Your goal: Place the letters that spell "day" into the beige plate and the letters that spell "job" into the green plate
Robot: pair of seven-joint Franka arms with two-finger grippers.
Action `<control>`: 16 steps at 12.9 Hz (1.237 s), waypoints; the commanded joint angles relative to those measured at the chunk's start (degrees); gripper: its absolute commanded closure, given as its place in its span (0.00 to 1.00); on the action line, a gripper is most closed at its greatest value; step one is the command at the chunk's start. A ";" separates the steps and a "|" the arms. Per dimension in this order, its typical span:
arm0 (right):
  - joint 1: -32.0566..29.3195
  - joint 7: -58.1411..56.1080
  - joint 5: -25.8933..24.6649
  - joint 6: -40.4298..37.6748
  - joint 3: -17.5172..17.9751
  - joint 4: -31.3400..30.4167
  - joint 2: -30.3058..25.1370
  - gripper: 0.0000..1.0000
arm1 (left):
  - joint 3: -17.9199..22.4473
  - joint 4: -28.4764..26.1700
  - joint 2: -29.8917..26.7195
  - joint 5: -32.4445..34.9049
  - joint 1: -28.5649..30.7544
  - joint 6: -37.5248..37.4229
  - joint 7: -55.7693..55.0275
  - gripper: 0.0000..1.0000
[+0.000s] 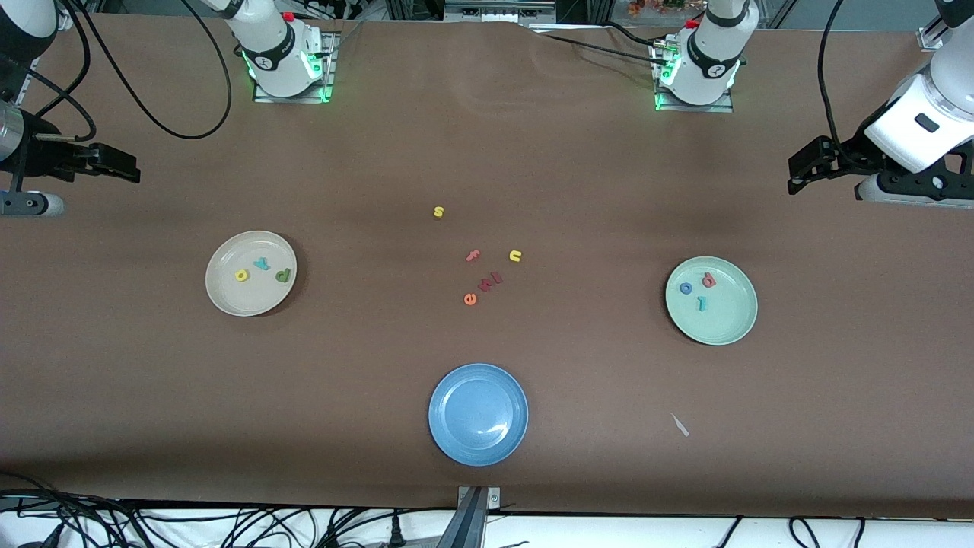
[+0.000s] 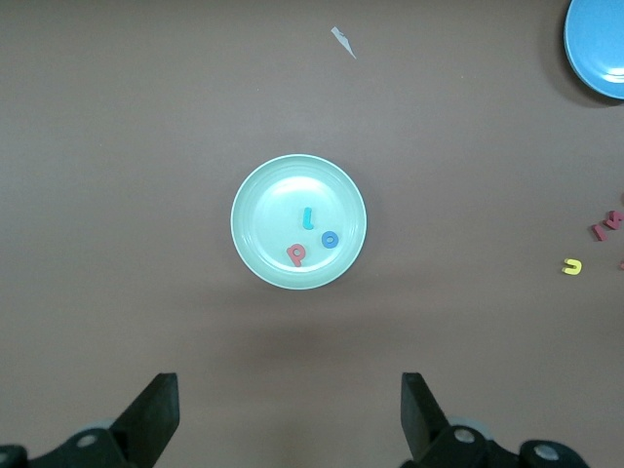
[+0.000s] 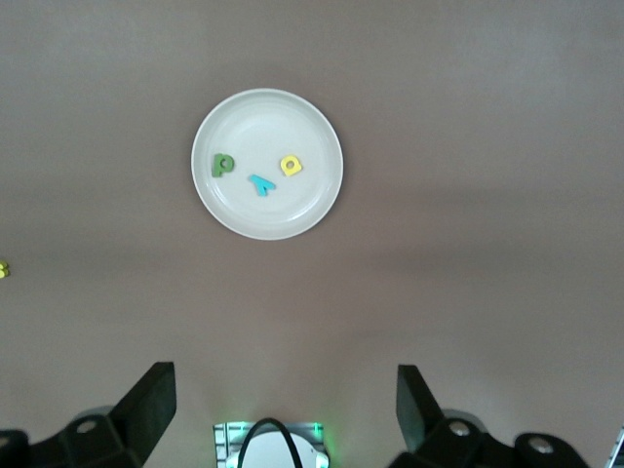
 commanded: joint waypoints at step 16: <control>-0.44 0.40 4.20 6.90 0.58 0.70 0.23 0.00 | -0.84 0.84 -0.20 1.17 0.01 -1.73 -0.43 0.00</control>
